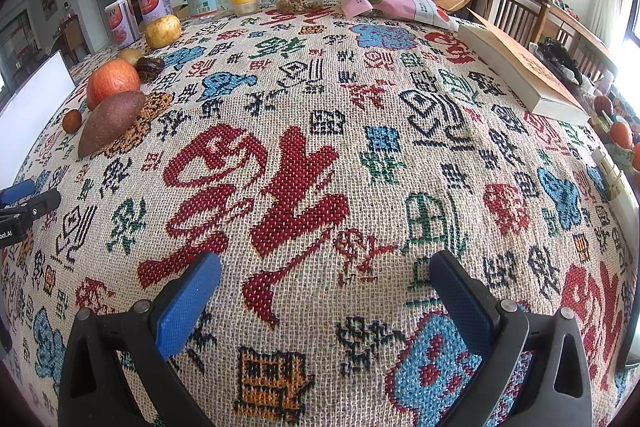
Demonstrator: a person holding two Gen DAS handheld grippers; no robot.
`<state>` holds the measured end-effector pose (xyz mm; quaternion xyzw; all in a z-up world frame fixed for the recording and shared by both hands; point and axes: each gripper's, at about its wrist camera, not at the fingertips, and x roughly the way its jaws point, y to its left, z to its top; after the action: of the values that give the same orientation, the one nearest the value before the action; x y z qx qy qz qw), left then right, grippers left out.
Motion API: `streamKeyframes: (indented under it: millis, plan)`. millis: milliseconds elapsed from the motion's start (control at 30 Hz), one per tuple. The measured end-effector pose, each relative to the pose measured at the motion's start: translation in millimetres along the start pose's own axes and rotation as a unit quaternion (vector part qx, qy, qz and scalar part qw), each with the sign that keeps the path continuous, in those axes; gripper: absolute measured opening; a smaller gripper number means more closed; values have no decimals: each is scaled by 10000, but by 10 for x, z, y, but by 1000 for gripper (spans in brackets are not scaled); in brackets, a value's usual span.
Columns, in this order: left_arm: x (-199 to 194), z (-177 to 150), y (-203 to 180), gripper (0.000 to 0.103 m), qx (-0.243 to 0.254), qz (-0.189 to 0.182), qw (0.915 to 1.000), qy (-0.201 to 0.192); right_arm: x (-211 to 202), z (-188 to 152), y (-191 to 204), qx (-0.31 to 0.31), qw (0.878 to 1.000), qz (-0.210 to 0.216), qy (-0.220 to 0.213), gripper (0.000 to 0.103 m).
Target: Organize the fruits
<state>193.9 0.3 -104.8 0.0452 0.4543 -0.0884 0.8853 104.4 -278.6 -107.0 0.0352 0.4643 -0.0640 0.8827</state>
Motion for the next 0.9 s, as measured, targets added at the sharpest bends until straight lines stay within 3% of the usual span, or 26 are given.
streamKeyframes:
  millis: [733, 900]
  plan:
    - [-3, -7, 4, 103, 16, -18, 10000, 27, 0, -4, 7, 1, 10000, 1, 0, 103]
    - [-163, -204, 27, 103, 482, -309, 9982, 186, 0, -5, 11, 1, 10000, 0, 0, 103]
